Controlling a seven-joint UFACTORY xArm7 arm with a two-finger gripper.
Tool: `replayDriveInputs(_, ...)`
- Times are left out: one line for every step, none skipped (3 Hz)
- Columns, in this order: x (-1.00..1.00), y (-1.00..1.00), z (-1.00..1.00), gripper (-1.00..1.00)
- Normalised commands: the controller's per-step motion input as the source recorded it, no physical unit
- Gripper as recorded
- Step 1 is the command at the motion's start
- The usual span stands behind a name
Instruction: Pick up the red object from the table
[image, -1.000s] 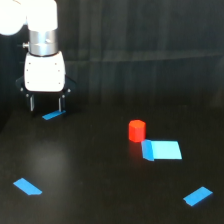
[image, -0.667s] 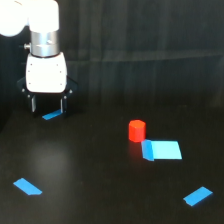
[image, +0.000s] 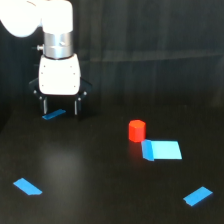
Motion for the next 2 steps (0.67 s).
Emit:
replayDriveInputs(0.93, -0.03, -0.11, 1.00)
replayDriveInputs(0.99, -0.06, 0.00, 0.92)
